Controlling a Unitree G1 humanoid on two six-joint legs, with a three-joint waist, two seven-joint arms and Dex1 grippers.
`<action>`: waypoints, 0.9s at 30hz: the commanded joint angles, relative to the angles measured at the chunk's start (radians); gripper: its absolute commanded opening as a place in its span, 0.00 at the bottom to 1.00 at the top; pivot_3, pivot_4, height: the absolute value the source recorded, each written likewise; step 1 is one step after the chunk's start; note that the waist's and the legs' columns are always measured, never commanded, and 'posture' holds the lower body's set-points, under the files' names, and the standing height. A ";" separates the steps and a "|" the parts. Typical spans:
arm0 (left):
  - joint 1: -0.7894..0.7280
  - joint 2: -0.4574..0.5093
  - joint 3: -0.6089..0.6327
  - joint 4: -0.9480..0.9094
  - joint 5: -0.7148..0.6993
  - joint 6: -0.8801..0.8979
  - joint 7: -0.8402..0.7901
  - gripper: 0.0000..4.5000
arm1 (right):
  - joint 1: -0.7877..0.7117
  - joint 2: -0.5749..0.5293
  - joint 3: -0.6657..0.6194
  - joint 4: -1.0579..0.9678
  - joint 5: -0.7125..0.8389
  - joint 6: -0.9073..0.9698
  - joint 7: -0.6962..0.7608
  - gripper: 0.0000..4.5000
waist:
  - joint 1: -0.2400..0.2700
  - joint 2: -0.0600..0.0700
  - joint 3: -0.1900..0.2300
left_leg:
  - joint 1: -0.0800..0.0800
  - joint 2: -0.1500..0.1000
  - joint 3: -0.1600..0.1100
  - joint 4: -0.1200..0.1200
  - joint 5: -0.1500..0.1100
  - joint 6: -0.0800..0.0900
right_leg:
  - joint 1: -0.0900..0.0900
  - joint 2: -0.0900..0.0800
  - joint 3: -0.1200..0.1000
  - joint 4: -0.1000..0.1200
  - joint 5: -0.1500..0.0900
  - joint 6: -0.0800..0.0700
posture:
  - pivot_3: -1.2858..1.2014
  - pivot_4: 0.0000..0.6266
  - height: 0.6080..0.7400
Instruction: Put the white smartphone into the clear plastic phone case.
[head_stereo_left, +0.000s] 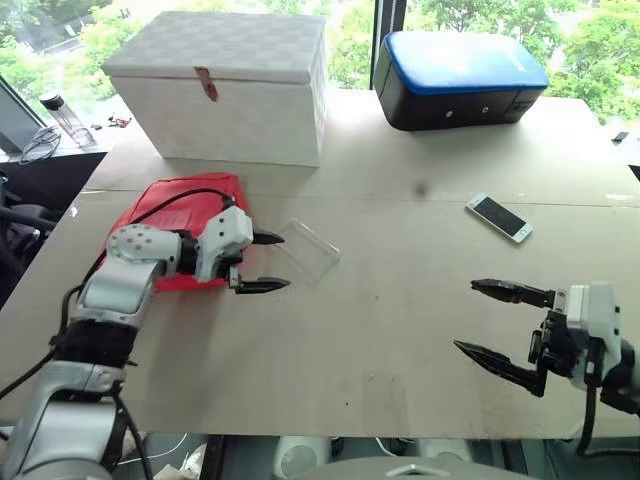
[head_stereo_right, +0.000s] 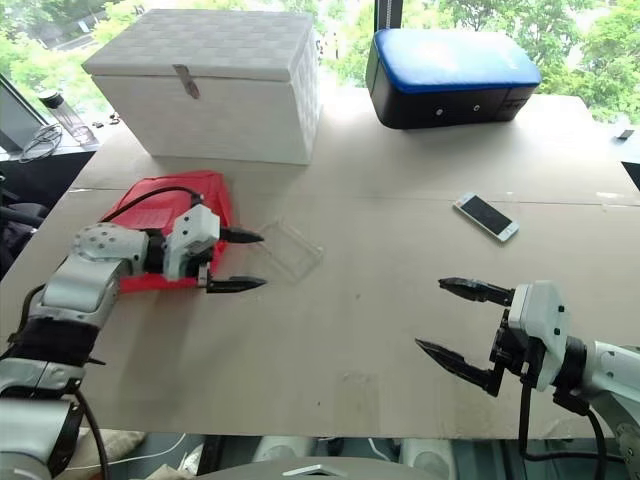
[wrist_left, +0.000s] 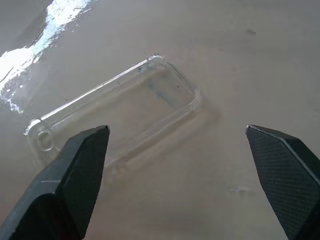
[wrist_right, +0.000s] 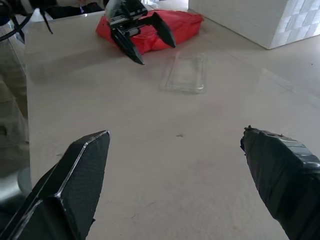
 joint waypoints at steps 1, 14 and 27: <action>-0.138 -0.058 -0.070 0.281 0.128 -0.199 -0.051 0.98 | 0.044 0.026 0.016 -0.045 -0.037 -0.061 -0.009 0.99 | 0.001 -0.001 0.000 | 0.000 0.000 0.000 0.000 0.000 0.000 | 0.000 0.000 0.000 0.000 0.000 0.000 | 0.52 0.24 1.00; -0.221 -0.176 -0.093 0.284 0.120 -0.057 -0.187 0.01 | 0.214 0.149 0.110 -0.092 -0.190 -0.171 -0.110 1.00 | -0.002 -0.003 -0.002 | 0.001 0.001 0.000 0.003 -0.002 0.001 | 0.001 0.000 0.001 0.002 0.000 0.001 | 0.52 0.24 1.00; -0.049 -0.280 -0.194 -0.297 0.089 0.379 -0.014 0.01 | 0.097 0.139 0.154 -0.013 -0.224 -0.157 -0.156 1.00 | -0.014 -0.004 -0.002 | 0.001 0.000 -0.001 0.004 0.001 0.006 | 0.002 0.006 0.003 0.004 -0.001 0.001 | 0.52 0.24 1.00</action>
